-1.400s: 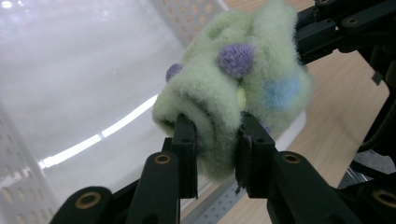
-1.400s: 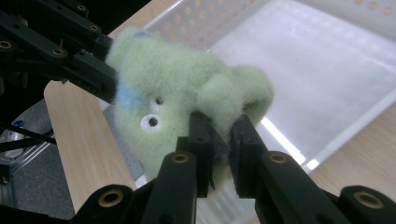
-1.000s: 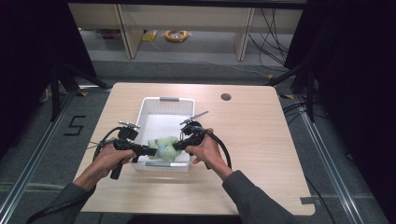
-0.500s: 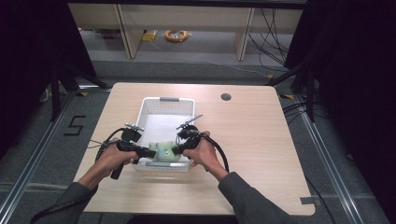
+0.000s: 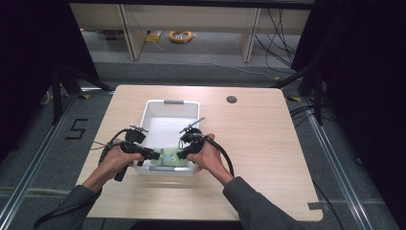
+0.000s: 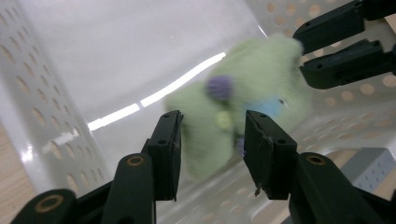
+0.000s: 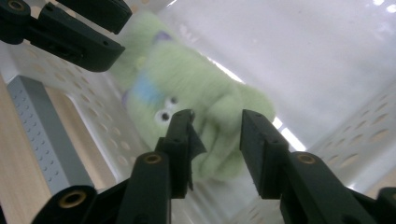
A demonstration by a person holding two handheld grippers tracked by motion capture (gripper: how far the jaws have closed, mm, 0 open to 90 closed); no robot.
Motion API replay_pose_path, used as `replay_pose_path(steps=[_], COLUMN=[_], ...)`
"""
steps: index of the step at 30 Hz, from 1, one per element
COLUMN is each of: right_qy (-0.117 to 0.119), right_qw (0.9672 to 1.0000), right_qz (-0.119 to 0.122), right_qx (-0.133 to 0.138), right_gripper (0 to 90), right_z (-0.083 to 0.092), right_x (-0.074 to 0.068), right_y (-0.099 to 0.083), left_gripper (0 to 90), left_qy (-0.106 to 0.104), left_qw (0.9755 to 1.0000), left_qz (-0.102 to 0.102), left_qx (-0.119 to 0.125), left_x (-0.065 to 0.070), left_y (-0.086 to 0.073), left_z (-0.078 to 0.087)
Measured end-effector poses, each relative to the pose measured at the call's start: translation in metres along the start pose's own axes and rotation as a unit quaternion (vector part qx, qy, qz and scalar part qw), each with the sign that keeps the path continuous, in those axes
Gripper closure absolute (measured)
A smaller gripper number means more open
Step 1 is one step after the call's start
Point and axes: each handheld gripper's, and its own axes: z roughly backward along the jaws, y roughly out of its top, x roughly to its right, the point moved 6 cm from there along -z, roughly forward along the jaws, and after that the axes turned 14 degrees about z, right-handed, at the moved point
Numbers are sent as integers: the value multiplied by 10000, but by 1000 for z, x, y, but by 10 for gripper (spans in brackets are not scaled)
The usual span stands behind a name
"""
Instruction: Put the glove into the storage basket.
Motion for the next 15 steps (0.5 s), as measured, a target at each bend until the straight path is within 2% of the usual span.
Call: replay_pose_path(steps=[8,12,13,15], right_qy=[-136,-144,-144,-163], right_qw=[9998,9996,9995,9993], right_qz=[127,174,188,227], right_qx=[100,195,222,260], right_gripper=[623,598,592,587], right_z=[11,19,21,23], right_x=[3,1,2,3], right_y=[4,4,4,4], left_gripper=[515,490,488,485], left_qy=[-18,-76,-165,-208], left_qw=[9999,9996,9991,9988], left_qz=[-35,14,36,22], left_qx=[113,266,379,435], left_x=[5,10,13,15], left_y=[1,4,7,7], left_z=[5,11,15,16])
